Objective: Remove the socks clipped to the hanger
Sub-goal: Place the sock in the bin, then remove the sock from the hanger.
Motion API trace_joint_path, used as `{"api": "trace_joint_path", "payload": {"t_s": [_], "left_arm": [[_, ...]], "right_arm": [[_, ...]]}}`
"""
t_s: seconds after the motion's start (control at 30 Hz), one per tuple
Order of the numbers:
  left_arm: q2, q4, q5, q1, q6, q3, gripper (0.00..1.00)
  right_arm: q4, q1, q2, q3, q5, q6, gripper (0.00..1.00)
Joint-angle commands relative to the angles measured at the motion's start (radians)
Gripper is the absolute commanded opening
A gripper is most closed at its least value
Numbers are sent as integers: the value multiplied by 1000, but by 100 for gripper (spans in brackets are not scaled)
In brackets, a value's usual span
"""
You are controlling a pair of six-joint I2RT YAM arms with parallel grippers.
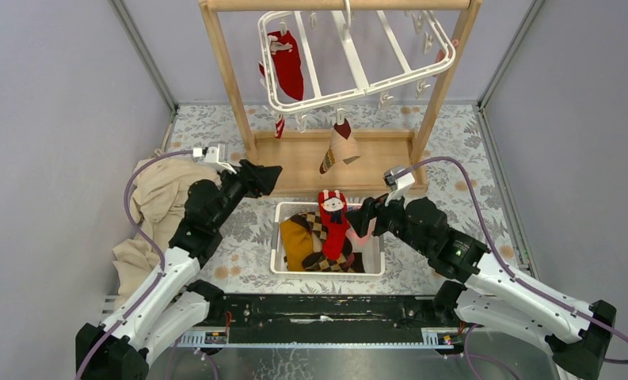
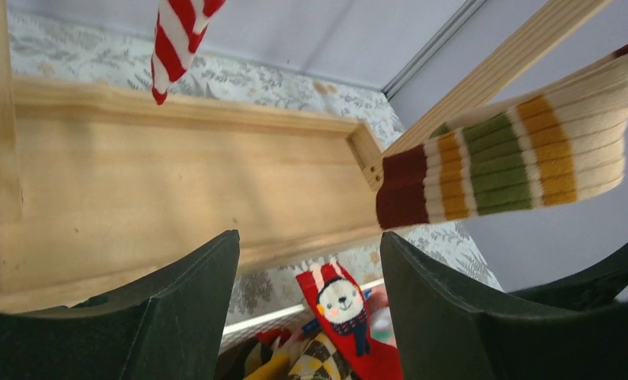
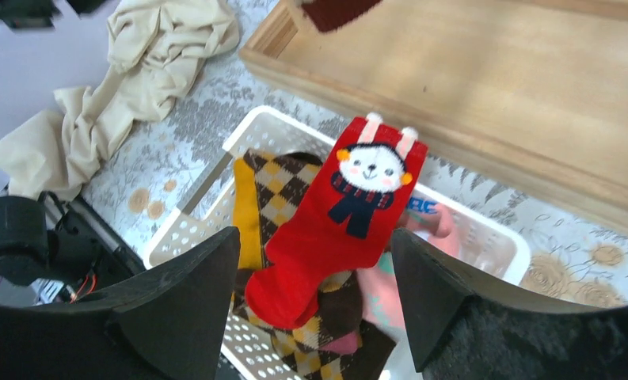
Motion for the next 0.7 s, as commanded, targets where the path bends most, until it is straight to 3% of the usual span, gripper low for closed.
{"api": "trace_joint_path", "payload": {"t_s": [0.0, 0.27, 0.67], "left_arm": [[-16, 59, -1, -26, -44, -46, 73], [-30, 77, -66, -120, -26, -88, 74], [-3, 95, -117, -142, -6, -79, 74]], "right_arm": [[119, 5, -9, 66, 111, -57, 76], [333, 4, 16, 9, 159, -123, 76], [497, 4, 85, -17, 175, -188, 77]]}}
